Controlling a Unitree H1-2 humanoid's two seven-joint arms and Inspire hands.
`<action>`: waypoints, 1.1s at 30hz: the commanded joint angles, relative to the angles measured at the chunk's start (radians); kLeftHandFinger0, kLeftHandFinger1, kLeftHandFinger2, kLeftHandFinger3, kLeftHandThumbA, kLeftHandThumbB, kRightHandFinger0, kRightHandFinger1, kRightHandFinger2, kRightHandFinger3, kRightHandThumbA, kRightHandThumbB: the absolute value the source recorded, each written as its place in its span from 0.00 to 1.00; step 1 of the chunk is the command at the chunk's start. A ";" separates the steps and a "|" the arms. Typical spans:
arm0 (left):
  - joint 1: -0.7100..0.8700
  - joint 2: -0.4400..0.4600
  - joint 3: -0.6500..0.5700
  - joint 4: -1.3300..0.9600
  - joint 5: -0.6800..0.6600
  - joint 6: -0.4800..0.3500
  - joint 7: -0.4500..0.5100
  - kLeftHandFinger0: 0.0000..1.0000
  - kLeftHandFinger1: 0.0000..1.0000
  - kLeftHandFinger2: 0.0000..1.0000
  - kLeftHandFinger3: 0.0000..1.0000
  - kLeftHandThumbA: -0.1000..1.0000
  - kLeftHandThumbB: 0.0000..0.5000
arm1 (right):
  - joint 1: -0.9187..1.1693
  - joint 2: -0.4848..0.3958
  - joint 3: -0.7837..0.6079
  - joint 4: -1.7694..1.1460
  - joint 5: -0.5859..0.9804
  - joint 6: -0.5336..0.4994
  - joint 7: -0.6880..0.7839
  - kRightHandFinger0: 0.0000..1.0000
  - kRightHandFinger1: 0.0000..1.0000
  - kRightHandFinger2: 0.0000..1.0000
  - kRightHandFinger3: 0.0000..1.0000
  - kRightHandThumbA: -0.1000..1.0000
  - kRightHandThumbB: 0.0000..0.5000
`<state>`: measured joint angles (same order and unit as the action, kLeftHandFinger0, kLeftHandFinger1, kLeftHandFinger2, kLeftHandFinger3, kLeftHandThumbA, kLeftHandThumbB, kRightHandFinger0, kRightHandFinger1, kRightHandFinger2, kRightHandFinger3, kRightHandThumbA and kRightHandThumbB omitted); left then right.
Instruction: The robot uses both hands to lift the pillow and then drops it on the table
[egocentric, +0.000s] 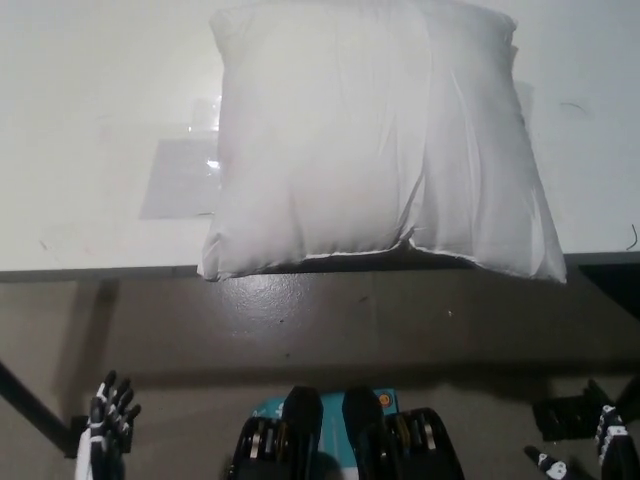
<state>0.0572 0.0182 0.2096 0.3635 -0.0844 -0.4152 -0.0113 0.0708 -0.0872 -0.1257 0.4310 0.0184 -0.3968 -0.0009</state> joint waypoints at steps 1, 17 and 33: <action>0.032 -0.020 0.002 -0.079 -0.010 -0.055 -0.026 1.00 1.00 1.00 1.00 1.00 0.77 | 0.050 0.009 -0.018 -0.118 0.006 -0.073 -0.008 1.00 1.00 1.00 1.00 0.78 0.60; 0.077 -0.048 -0.003 -0.547 0.092 -0.054 0.037 1.00 1.00 1.00 1.00 1.00 0.50 | 0.043 -0.052 -0.061 -0.680 -0.328 0.092 -0.104 1.00 1.00 1.00 1.00 1.00 0.82; -0.220 0.176 0.091 -0.514 0.048 0.037 0.050 1.00 1.00 1.00 1.00 1.00 0.24 | -0.401 -0.260 -0.110 -0.616 -0.149 0.330 -0.004 1.00 1.00 1.00 1.00 1.00 0.70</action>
<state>-0.0832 0.1556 0.2798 -0.1803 -0.0189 -0.3779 0.0089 -0.2176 -0.3006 -0.2319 -0.2254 -0.1981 -0.1497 -0.0432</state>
